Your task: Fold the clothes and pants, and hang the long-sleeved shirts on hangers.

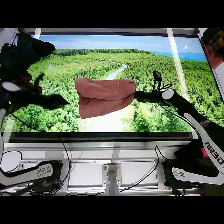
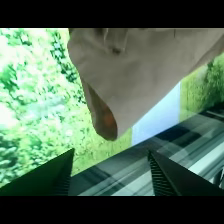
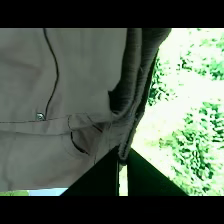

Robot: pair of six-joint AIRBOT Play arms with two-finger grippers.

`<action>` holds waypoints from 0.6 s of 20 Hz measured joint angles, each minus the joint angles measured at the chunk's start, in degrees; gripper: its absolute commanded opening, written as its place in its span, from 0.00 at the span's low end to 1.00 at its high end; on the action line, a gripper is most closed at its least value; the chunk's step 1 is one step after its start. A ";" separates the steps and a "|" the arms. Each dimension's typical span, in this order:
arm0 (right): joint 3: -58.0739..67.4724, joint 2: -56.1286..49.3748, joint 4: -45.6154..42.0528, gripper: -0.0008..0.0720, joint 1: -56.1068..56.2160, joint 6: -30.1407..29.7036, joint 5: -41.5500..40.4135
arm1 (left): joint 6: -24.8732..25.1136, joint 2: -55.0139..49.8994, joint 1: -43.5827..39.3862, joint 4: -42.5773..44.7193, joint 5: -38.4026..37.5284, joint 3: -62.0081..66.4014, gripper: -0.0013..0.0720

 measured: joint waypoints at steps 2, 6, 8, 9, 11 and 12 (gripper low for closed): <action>-0.70 0.70 -0.15 0.04 0.11 0.17 -0.85 | 3.61 0.79 -0.76 -2.86 1.95 -5.84 0.98; -1.25 1.20 -0.20 0.04 0.17 0.33 -1.20 | 9.73 0.11 -3.58 -7.10 5.64 -11.80 0.98; -1.33 1.38 -0.04 0.04 0.17 0.37 -1.18 | 11.21 -0.39 -5.22 -8.22 9.46 -12.87 0.98; -1.36 1.38 -0.07 0.04 0.17 0.37 -1.09 | 11.58 -0.55 -6.03 -8.52 11.39 -13.20 0.98; -1.38 1.42 -0.04 0.04 0.17 0.37 -0.90 | 12.24 -0.74 -7.76 -9.03 15.69 -13.64 0.96; -1.38 1.42 -0.02 0.04 0.17 0.37 -0.81 | 12.41 -0.81 -8.70 -9.31 17.55 -13.75 0.95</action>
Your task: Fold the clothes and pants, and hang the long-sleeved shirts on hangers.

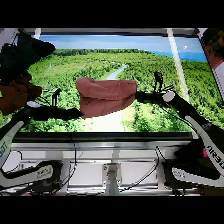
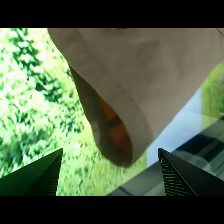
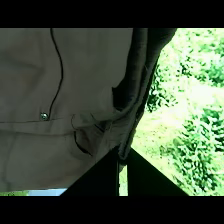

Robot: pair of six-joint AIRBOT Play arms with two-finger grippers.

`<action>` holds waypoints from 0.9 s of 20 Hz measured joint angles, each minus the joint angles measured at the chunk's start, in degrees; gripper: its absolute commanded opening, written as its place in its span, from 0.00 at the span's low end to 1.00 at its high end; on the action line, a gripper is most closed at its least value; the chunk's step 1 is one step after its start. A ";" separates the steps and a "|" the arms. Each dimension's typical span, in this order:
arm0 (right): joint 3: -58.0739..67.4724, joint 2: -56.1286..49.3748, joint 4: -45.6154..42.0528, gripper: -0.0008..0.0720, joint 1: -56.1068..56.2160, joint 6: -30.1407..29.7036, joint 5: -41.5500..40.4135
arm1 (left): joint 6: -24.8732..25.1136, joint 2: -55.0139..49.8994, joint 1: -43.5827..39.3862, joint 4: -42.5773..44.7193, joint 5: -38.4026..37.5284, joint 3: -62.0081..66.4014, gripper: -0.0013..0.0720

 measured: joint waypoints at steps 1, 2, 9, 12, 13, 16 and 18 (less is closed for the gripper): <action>0.00 0.00 0.02 0.04 0.00 0.00 0.07 | 0.00 -0.09 -1.01 -0.39 1.70 -0.07 0.95; -0.02 0.00 0.07 0.04 0.00 0.00 0.09 | -0.37 -0.31 -1.88 -0.85 3.17 -0.13 0.95; -0.02 0.35 0.50 0.04 0.00 0.00 0.94 | -1.62 -5.07 -6.58 -4.46 8.81 -0.26 0.03; -0.02 2.54 0.48 0.04 0.00 -1.29 1.20 | 0.00 -5.03 -6.75 -4.39 6.97 0.96 0.03; -0.02 3.96 0.44 0.04 0.00 -2.16 1.31 | 0.33 -4.35 -6.27 -4.07 5.55 1.97 0.03; -0.04 9.31 -0.61 0.04 -0.07 -3.69 1.16 | 0.22 -0.42 -3.56 -5.14 1.46 6.38 0.03; 0.07 13.53 -1.09 0.04 -0.07 -4.17 1.07 | -1.22 3.54 -1.07 -5.55 -0.46 9.99 0.03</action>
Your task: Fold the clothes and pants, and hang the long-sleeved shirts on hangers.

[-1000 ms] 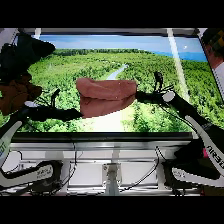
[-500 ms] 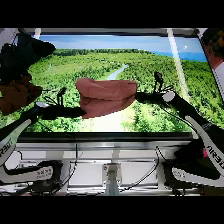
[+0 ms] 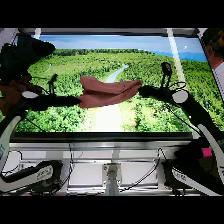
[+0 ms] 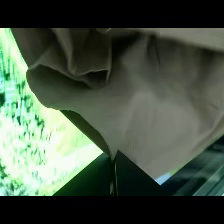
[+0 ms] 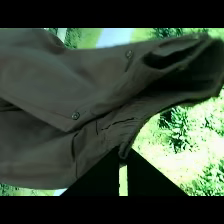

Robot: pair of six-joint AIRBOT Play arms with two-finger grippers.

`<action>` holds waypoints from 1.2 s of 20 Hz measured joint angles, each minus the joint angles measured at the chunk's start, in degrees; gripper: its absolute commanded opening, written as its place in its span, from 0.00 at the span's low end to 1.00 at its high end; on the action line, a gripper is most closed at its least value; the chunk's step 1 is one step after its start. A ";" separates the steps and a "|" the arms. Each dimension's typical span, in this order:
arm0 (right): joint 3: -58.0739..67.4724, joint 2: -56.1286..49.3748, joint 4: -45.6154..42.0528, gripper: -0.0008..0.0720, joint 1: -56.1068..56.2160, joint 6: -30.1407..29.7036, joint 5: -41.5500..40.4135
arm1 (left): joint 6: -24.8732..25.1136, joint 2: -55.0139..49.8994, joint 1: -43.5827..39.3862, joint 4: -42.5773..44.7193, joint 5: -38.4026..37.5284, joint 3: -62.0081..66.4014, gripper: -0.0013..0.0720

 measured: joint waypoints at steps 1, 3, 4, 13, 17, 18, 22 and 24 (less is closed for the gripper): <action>0.28 2.01 -0.28 0.04 0.00 -0.15 0.33 | -1.09 2.29 1.16 -0.04 -0.74 1.92 0.03; 1.90 6.12 -0.59 0.04 0.00 -0.46 1.53 | -2.16 6.80 2.73 -0.46 -1.75 5.40 0.03; 3.08 7.87 -0.72 0.04 0.00 -0.57 2.34 | -2.49 8.90 3.26 -0.94 -2.03 6.95 0.03; 22.23 16.76 -1.38 0.04 0.37 -1.36 18.51 | -3.98 26.10 4.59 -8.61 5.18 15.63 0.03; 28.00 22.10 -2.23 0.04 4.98 -0.63 22.71 | -6.23 34.03 4.66 -9.46 7.04 18.95 0.03; 28.83 23.41 -2.45 0.03 6.60 0.26 23.02 | -7.34 35.95 4.66 -9.46 7.23 19.71 0.03; 30.53 26.60 -3.82 0.04 12.07 5.81 21.09 | -10.58 41.44 4.66 -7.87 8.37 21.29 0.03; 30.75 25.86 -6.49 0.04 13.14 8.70 19.08 | -14.45 40.85 4.66 -4.00 8.57 21.55 0.03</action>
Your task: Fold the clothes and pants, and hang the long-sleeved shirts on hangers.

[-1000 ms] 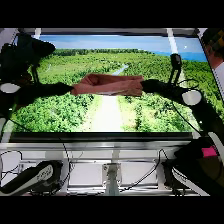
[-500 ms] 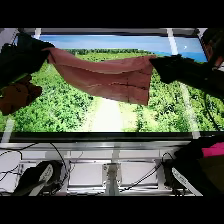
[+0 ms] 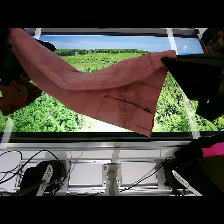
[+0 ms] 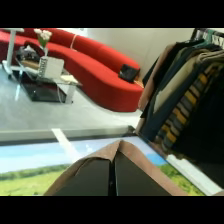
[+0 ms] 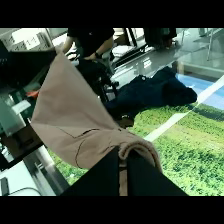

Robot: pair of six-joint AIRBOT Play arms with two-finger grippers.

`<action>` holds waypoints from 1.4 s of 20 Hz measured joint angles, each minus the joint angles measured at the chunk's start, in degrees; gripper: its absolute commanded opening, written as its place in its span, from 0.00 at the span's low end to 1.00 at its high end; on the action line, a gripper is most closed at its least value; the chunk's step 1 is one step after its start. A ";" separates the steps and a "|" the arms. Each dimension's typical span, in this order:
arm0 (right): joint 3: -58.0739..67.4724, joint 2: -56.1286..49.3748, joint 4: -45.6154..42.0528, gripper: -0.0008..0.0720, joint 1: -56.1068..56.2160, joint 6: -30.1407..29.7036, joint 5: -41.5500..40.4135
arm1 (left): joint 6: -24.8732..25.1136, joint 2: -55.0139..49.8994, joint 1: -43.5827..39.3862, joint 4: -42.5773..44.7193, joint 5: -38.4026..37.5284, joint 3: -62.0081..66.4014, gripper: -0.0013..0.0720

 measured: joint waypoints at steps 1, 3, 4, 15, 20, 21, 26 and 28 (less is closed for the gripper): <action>0.02 -1.36 -2.73 0.04 0.28 2.29 -1.38 | -2.62 -1.46 -0.02 2.78 0.15 0.07 0.03; 0.07 -6.03 -9.42 0.04 -0.04 7.43 -3.91 | -8.20 -6.82 -0.13 8.09 0.26 0.11 0.03; 0.07 -9.31 -12.24 0.04 -0.66 9.94 -4.76 | -10.43 -10.75 -0.48 9.97 0.17 0.15 0.03; 0.20 -45.29 -21.11 0.03 -5.73 20.37 -14.38 | -11.87 -48.24 -11.78 14.82 6.21 0.24 0.03; 0.33 -47.89 -20.72 0.03 -12.13 21.22 -13.16 | -12.50 -50.07 -13.29 14.23 5.20 0.28 0.03; 0.33 -48.06 -20.28 0.03 -14.14 21.22 -10.93 | -12.81 -50.18 -13.66 14.10 3.28 0.28 0.03; 0.37 -48.57 -17.31 0.04 -22.10 16.79 0.90 | -15.26 -50.71 -17.73 15.28 -3.32 0.02 0.03; 0.37 -49.05 -16.81 0.04 -23.17 14.14 4.59 | -17.18 -51.36 -20.00 17.94 -3.80 -0.15 0.03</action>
